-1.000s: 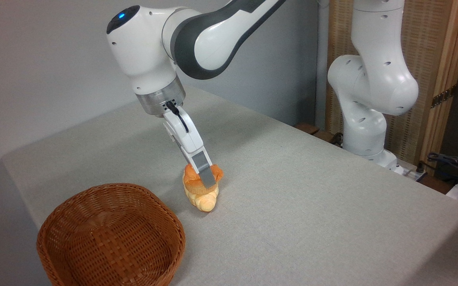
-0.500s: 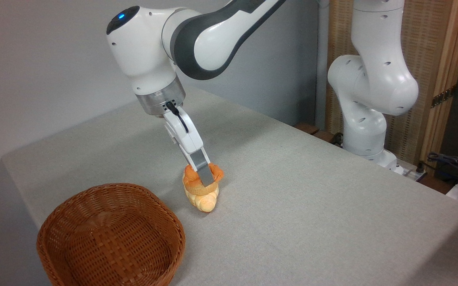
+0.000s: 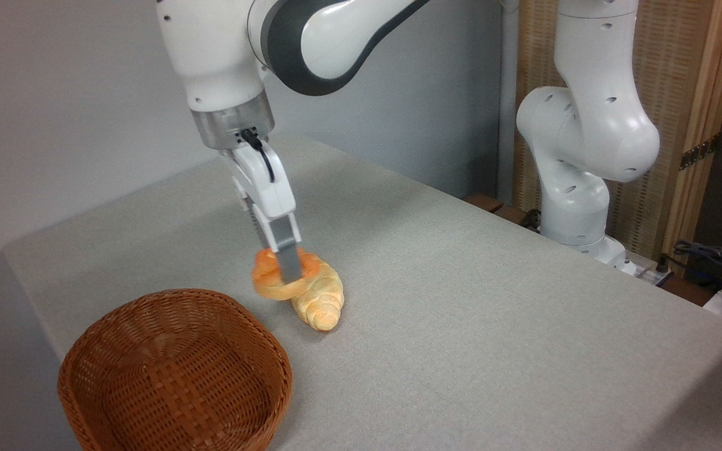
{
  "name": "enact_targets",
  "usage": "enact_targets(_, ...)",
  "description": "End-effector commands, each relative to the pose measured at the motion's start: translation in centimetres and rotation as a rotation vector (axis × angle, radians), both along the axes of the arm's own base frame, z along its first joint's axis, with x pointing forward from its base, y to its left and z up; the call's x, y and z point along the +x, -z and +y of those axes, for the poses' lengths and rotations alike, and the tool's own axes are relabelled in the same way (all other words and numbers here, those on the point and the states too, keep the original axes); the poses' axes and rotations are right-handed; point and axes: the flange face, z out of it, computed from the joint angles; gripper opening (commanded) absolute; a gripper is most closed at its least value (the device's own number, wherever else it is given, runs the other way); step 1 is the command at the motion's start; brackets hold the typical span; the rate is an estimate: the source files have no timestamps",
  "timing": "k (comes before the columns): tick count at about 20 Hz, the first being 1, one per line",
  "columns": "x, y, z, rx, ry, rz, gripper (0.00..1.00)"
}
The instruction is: Put bread into the basket
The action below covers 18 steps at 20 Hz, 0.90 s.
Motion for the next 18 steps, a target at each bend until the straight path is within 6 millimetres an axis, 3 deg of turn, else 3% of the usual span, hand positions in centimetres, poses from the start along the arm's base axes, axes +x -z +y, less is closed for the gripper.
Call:
enact_targets(1,1.8,-1.2,0.4,-0.031,-0.028,-0.134,0.62)
enact_targets(2,2.4,-1.4,0.3,-0.041,-0.033,-0.176,0.69)
enact_targets(3,3.0,-1.6,0.4,-0.05,-0.039,-0.222,0.83)
enact_targets(6,4.4,-1.7,1.3,-0.077,-0.07,-0.302,0.99)
enact_targets(13,5.0,-1.0,1.2,-0.096,-0.119,-0.31,1.0)
enact_targets(18,5.2,-1.5,1.0,-0.103,-0.146,-0.319,1.0)
